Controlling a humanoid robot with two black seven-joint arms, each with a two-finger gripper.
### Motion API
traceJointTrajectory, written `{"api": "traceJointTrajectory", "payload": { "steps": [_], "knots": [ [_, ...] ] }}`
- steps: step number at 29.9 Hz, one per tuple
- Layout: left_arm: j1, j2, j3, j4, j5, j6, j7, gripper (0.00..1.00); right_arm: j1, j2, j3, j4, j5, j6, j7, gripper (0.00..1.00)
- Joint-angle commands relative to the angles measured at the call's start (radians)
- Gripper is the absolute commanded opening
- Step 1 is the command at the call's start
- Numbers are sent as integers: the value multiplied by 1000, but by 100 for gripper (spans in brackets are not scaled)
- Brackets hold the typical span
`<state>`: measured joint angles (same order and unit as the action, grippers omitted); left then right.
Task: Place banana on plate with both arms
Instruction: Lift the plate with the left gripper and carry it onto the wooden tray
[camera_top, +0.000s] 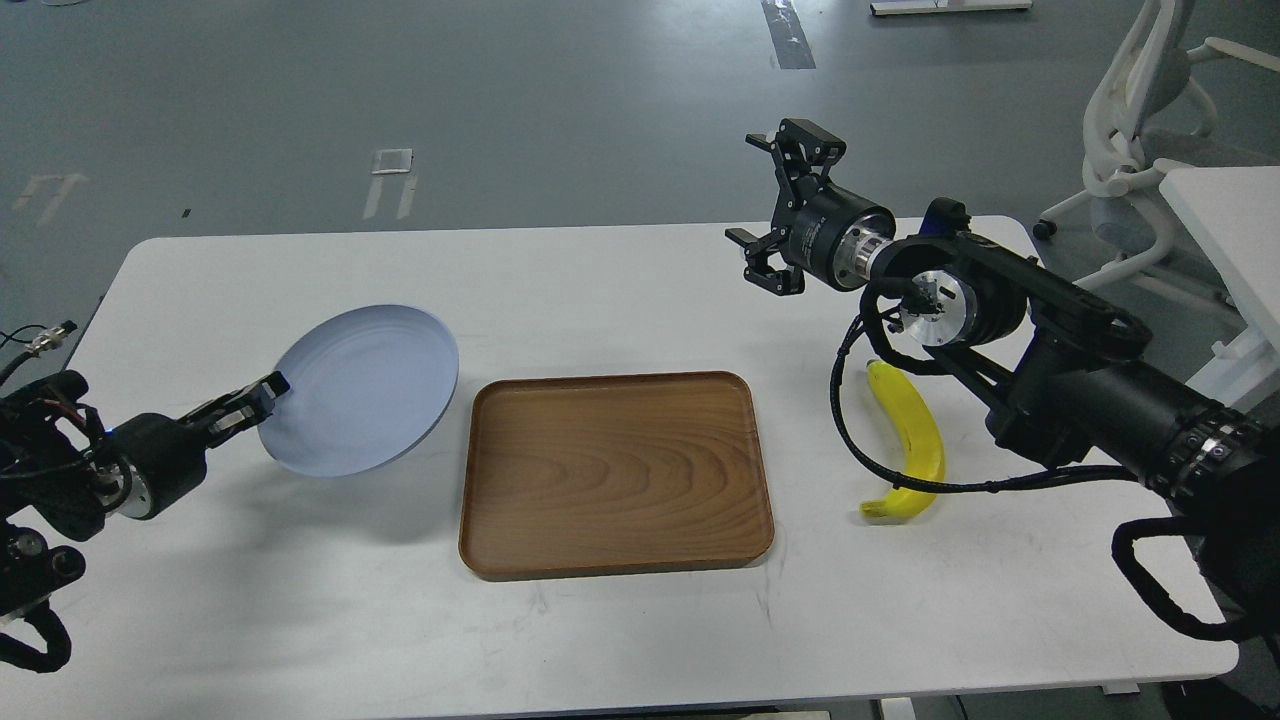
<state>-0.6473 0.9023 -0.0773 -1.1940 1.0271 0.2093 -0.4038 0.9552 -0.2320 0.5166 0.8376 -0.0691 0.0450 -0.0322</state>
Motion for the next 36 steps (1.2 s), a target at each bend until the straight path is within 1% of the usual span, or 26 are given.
{"api": "traceJointTrajectory", "payload": {
  "steps": [1,5,7,8,12,14,20,29,36],
  "knots": [
    [-18,-52,10,-41,54,57,10,0,1,-7,0,0,0,-1,0,100],
    [-38,-117,19,3,142,70,19,0,-1,-7,0,0,0,-1,0,100],
    [-63,-202,20,59,194,62,23,0,-4,-6,0,-2,0,-1,0,100],
    [-77,-220,27,68,202,59,23,0,-4,-6,0,-2,0,-1,0,100],
    [-159,-266,154,96,203,56,23,0,-3,-7,0,-2,0,-1,0,100],
    [-176,-290,197,106,205,58,23,0,-3,-9,0,-2,0,-1,0,100],
    [-176,-335,240,109,218,58,23,0,-4,-30,0,0,2,-1,0,100],
    [-189,-456,274,229,223,58,23,0,-4,-32,-1,0,0,-1,0,100],
    [-190,-479,287,258,225,58,22,0,-10,-43,-1,0,2,-1,0,100]
  ]
}}
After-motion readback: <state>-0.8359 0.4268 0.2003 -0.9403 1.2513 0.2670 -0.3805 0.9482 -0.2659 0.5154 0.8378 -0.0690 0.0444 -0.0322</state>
